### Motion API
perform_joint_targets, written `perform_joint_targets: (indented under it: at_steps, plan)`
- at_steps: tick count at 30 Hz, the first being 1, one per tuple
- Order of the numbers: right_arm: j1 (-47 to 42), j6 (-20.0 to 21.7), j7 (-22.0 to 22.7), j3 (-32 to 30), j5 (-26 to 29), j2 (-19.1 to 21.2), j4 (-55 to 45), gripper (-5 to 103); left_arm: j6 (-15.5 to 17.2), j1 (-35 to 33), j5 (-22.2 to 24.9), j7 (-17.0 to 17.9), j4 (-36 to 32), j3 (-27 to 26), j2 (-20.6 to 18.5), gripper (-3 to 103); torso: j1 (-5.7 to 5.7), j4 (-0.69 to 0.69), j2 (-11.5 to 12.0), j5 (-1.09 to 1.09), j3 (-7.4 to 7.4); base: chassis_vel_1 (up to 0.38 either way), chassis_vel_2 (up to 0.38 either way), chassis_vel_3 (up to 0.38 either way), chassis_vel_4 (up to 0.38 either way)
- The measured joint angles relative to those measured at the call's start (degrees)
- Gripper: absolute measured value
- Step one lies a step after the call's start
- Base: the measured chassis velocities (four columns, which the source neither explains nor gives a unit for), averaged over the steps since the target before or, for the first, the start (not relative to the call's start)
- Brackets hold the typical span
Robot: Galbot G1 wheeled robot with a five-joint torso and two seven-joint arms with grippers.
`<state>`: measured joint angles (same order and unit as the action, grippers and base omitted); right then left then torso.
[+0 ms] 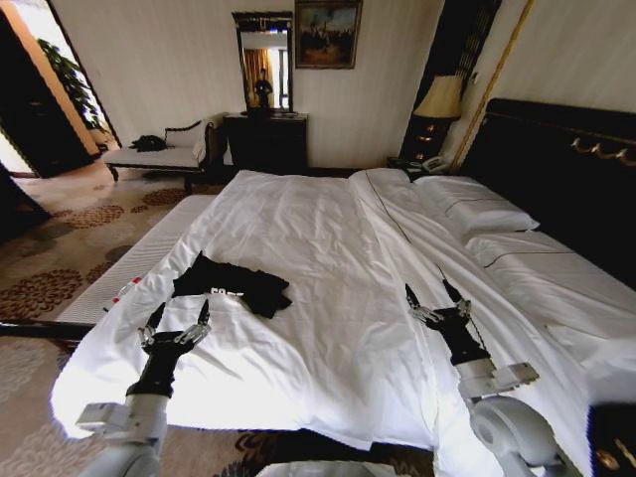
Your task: Fold the clothes on the bed.
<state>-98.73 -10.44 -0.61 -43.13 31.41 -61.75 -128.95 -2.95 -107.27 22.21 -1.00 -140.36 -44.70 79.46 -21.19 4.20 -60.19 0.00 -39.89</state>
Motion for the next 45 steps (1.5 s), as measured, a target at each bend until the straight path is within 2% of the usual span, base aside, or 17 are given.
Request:
perform_joint_targets:
  at_steps: [4,10,24,45]
  plan:
    - [0.0,-0.2,-0.2,0.0,-0.6,-1.4,0.1,100,-0.2,-0.3,0.8,0.4,-0.2,-0.4,0.0,100,0.00,0.00,0.0,-0.01,0.00,0.000,0.000,0.000,0.000]
    - [0.2,-0.7,-0.9,0.1,-1.1,-4.3,0.5,100,-0.9,-1.1,-0.8,0.0,-0.6,0.1,0.5,100,0.00,0.00,0.0,0.00,0.00,0.000,0.000,0.000,0.000]
    - [0.8,-1.2,-1.2,1.0,-1.7,-5.5,1.9,100,-1.8,-1.0,-2.0,0.0,0.6,0.8,2.2,100,0.00,-0.01,0.0,0.00,0.00,0.000,0.000,0.000,0.000]
    - [1.4,-1.7,-1.8,1.7,-2.5,-8.6,3.2,100,-2.0,-0.9,-0.9,-0.1,0.9,-0.1,0.6,100,0.00,0.00,0.0,0.00,0.00,0.000,0.000,0.000,0.000]
